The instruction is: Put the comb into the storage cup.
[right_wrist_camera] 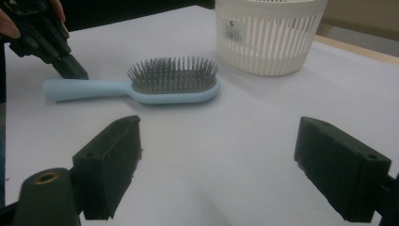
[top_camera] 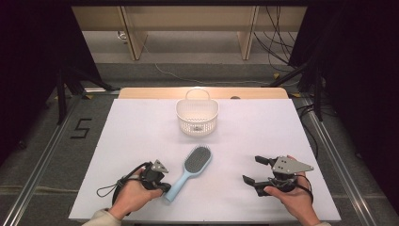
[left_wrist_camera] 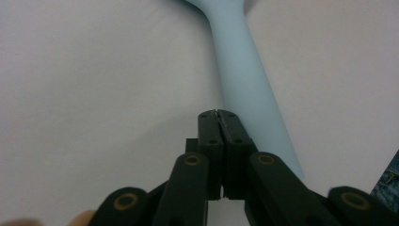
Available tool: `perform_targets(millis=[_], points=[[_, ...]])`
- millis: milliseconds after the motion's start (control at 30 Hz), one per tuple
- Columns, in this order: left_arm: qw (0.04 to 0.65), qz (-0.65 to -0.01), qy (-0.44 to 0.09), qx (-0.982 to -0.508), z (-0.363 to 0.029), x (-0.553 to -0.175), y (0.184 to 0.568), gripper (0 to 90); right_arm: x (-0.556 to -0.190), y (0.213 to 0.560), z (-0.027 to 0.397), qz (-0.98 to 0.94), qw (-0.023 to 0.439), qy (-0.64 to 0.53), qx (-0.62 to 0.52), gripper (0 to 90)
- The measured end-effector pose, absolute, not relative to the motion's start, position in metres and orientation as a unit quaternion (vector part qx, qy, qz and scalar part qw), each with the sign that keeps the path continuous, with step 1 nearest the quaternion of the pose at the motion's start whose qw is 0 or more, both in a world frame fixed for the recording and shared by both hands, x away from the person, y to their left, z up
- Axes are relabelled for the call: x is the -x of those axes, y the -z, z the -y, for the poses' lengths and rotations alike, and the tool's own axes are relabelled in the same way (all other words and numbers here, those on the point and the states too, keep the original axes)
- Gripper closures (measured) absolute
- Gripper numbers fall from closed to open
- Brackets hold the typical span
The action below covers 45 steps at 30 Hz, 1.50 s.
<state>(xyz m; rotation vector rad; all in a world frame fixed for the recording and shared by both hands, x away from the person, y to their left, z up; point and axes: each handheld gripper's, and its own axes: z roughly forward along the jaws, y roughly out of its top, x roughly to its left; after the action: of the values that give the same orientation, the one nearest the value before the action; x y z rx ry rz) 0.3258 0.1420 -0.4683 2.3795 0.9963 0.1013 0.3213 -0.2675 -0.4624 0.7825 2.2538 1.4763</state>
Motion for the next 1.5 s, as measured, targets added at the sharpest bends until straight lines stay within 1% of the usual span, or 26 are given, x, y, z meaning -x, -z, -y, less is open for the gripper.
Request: perform_targets(millis=[100,133,167,200,233,267,300,333,400,433,500,600,667,700,733,767,800,933,1067,1100,1167,1333,1400,1500], points=[[0.289,-0.377,-0.052,-0.879,-0.146,-0.327,0.462,79.3,-0.321,0.462,0.268,-0.792,0.168,-0.519,-0.275,16.1],[0.295,-0.378,-0.060,-0.875,-0.148,-0.327,0.460,79.3,-0.321,0.462,0.268,-0.792,0.168,-0.519,-0.275,16.1],[0.310,-0.386,-0.071,-0.866,-0.149,-0.328,0.456,72.0,-0.321,0.462,0.267,-0.792,0.167,-0.519,-0.275,16.0],[0.310,-0.386,-0.071,-0.866,-0.149,-0.328,0.456,69.1,-0.321,0.462,0.267,-0.792,0.167,-0.519,-0.275,16.0],[0.316,-0.387,-0.077,-0.863,-0.149,-0.328,0.453,69.1,-0.321,0.462,0.267,-0.792,0.167,-0.519,-0.275,16.1],[0.336,-0.391,-0.084,-0.853,-0.147,-0.328,0.450,60.8,-0.321,0.462,0.267,-0.792,0.167,-0.519,-0.275,16.0],[0.336,-0.391,-0.084,-0.853,-0.147,-0.328,0.450,55.9,-0.321,0.462,0.267,-0.792,0.167,-0.519,-0.275,16.0],[0.350,-0.395,-0.086,-0.845,-0.145,-0.327,0.446,52.0,-0.321,0.462,0.267,-0.792,0.167,-0.519,-0.276,16.0],[0.352,-0.393,-0.085,-0.845,-0.144,-0.327,0.445,43.9,-0.322,0.463,0.267,-0.792,0.167,-0.519,-0.276,16.0],[0.355,-0.390,-0.081,-0.846,-0.142,-0.327,0.443,43.9,-0.322,0.463,0.267,-0.792,0.167,-0.519,-0.276,16.0],[0.365,-0.387,-0.069,-0.844,-0.137,-0.327,0.441,33.7,-0.321,0.463,0.267,-0.792,0.166,-0.519,-0.276,16.0],[0.354,-0.387,-0.076,-0.848,-0.127,-0.327,0.439,17.5,-0.322,0.463,0.267,-0.792,0.167,-0.519,-0.276,16.0],[0.339,-0.384,-0.086,-0.854,-0.119,-0.326,0.441,10.5,-0.322,0.463,0.267,-0.791,0.166,-0.519,-0.277,16.0],[0.318,-0.395,-0.087,-0.857,-0.112,-0.327,0.443,6.1,-0.322,0.463,0.267,-0.791,0.167,-0.519,-0.277,16.0],[0.318,-0.395,-0.087,-0.857,-0.112,-0.327,0.443,3.7,-0.322,0.463,0.267,-0.791,0.167,-0.519,-0.277,16.0],[0.309,-0.400,-0.090,-0.858,-0.109,-0.328,0.443,3.7,-0.322,0.463,0.267,-0.791,0.167,-0.519,-0.277,16.0],[0.295,-0.404,-0.090,-0.861,-0.103,-0.330,0.445,1.6,-0.322,0.463,0.267,-0.792,0.167,-0.518,-0.276,16.0],[0.279,-0.406,-0.081,-0.866,-0.095,-0.335,0.446,0.3,-0.322,0.463,0.267,-0.792,0.167,-0.519,-0.276,16.0],[0.266,-0.416,-0.080,-0.866,-0.089,-0.342,0.448,0.3,-0.322,0.463,0.267,-0.792,0.168,-0.518,-0.276,16.0],[0.261,-0.419,-0.070,-0.867,-0.087,-0.346,0.448,0.3,-0.322,0.463,0.267,-0.792,0.167,-0.519,-0.276,16.0],[0.254,-0.419,-0.067,-0.869,-0.085,-0.350,0.447,0.3,-0.322,0.463,0.267,-0.793,0.166,-0.518,-0.275,16.0],[0.239,-0.423,-0.074,-0.871,-0.082,-0.355,0.448,0.3,-0.322,0.463,0.267,-0.793,0.166,-0.518,-0.276,16.0],[0.224,-0.433,-0.069,-0.870,-0.080,-0.358,0.450,1.6,-0.323,0.463,0.267,-0.793,0.166,-0.518,-0.275,16.0],[0.218,-0.437,-0.066,-0.870,-0.080,-0.360,0.452,2.9,-0.323,0.463,0.267,-0.793,0.166,-0.518,-0.275,16.0]])
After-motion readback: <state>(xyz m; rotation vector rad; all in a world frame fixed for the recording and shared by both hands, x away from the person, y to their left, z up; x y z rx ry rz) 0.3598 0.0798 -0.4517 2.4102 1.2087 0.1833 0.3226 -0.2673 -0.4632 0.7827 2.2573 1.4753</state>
